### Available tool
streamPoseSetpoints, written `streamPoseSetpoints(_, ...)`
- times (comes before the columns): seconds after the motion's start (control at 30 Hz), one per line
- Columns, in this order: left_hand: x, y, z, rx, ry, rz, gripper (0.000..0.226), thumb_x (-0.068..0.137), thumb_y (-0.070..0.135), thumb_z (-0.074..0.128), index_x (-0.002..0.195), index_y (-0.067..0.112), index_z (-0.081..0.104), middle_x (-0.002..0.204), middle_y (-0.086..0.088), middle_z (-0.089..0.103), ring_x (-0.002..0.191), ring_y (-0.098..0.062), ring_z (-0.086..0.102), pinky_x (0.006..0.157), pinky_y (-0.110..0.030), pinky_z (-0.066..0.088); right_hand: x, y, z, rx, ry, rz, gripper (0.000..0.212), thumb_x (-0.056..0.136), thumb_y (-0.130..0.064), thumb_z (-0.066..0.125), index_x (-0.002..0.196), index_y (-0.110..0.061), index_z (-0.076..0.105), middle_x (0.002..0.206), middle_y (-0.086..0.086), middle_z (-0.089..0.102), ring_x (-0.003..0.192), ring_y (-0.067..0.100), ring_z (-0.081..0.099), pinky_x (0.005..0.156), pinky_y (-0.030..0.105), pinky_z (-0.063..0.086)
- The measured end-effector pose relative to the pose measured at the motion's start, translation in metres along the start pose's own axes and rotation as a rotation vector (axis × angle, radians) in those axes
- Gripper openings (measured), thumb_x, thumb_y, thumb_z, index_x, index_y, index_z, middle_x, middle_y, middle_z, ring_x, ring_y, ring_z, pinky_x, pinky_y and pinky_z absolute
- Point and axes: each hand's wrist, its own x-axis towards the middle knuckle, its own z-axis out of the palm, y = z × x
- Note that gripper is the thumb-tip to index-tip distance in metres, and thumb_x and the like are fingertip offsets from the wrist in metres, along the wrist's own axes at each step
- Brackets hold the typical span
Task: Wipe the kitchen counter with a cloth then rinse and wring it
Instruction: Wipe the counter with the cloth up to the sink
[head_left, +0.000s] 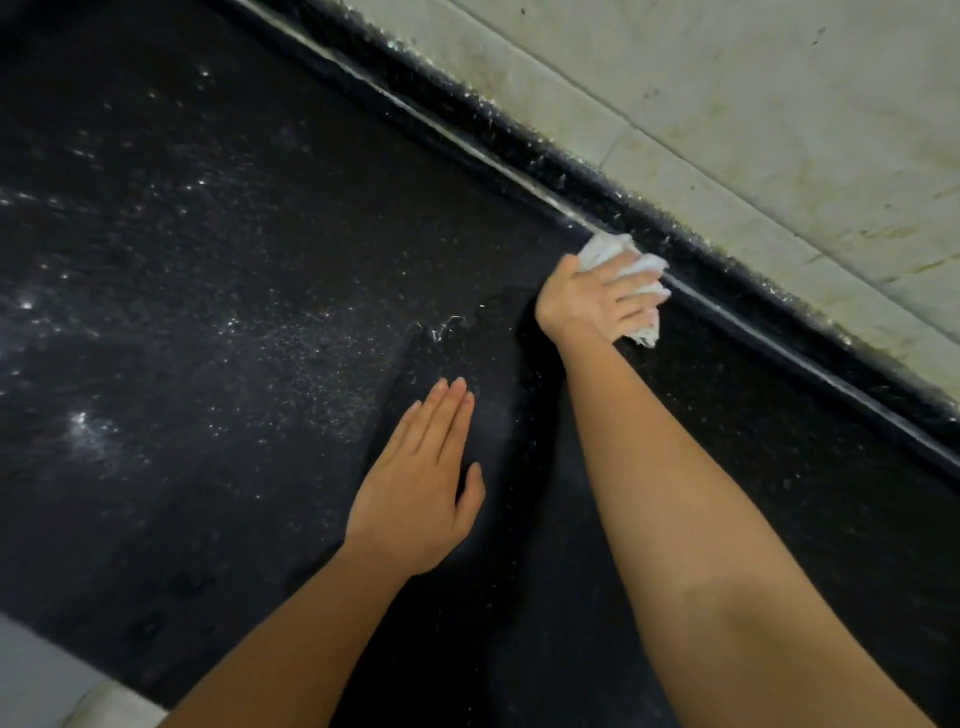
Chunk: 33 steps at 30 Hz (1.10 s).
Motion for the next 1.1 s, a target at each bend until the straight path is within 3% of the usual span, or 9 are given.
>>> streamPoseSetpoints(0.17,0.0,0.0,-0.001,0.013,0.003,-0.001,0.064,0.094,0.036,0.032,0.147,0.001,0.024,0.156,-0.011,0.021,0.145,-0.021,0.014,0.116,-0.037,0.013,-0.015,-0.019,0.01,-0.066,-0.094,-0.386,0.065,0.101,-0.04,0.022,0.152,-0.016,-0.009,0.156,0.02,-0.02,0.142,0.041,-0.022,0.114,0.049,-0.015)
streamPoseSetpoints(0.3,0.0,0.0,0.0,0.013,-0.002,-0.004,0.064,0.095,0.036,0.032,0.147,0.002,0.022,0.156,-0.01,0.02,0.145,-0.02,0.013,0.117,-0.035,0.01,-0.029,0.013,0.003,-0.183,-0.185,-0.745,0.057,0.102,-0.042,0.018,0.153,-0.028,-0.003,0.16,0.008,-0.017,0.144,0.032,-0.023,0.115,0.043,-0.014)
streamPoseSetpoints(0.37,0.0,-0.001,0.0,0.021,-0.004,-0.004,0.064,0.095,0.037,0.032,0.148,0.002,0.021,0.157,-0.01,0.018,0.146,-0.019,0.012,0.117,-0.035,0.01,-0.035,0.038,-0.002,-0.225,-0.219,-0.832,0.055,0.102,-0.045,0.018,0.153,-0.032,0.0,0.16,0.003,-0.017,0.144,0.028,-0.025,0.115,0.041,-0.015)
streamPoseSetpoints(0.47,0.0,-0.001,-0.001,0.021,-0.01,-0.004,0.064,0.095,0.037,0.031,0.148,0.002,0.02,0.157,-0.01,0.018,0.146,-0.019,0.011,0.117,-0.036,0.01,-0.036,0.078,-0.015,-0.283,-0.17,-0.768,0.054,0.102,-0.046,0.017,0.152,-0.035,0.001,0.16,0.002,-0.016,0.144,0.027,-0.023,0.115,0.041,-0.013)
streamPoseSetpoints(0.73,0.0,-0.001,-0.001,0.006,-0.019,-0.006,0.063,0.095,0.037,0.029,0.148,0.002,0.021,0.157,-0.01,0.018,0.146,-0.019,0.012,0.116,-0.036,0.01,-0.034,0.146,-0.034,-0.17,0.037,-0.277,0.058,0.101,-0.048,0.021,0.153,-0.029,0.004,0.161,0.008,-0.012,0.143,0.029,-0.026,0.115,0.043,-0.016)
streamPoseSetpoints(0.9,0.0,-0.001,0.0,-0.013,-0.012,-0.002,0.063,0.095,0.036,0.028,0.148,0.002,0.021,0.157,-0.011,0.018,0.146,-0.02,0.012,0.116,-0.038,0.012,-0.024,0.107,-0.015,-0.072,0.072,-0.161,0.059,0.103,-0.044,0.015,0.153,-0.021,-0.004,0.16,0.011,-0.015,0.144,0.029,-0.022,0.115,0.043,-0.015)
streamPoseSetpoints(1.1,0.0,-0.001,0.001,-0.03,-0.002,0.0,0.064,0.094,0.035,0.03,0.148,0.001,0.021,0.157,-0.012,0.018,0.146,-0.022,0.012,0.116,-0.039,0.014,-0.008,-0.005,0.008,-0.03,-0.013,-0.118,0.066,0.102,-0.046,0.016,0.152,-0.012,-0.009,0.155,0.022,-0.022,0.141,0.04,-0.026,0.114,0.049,-0.016)
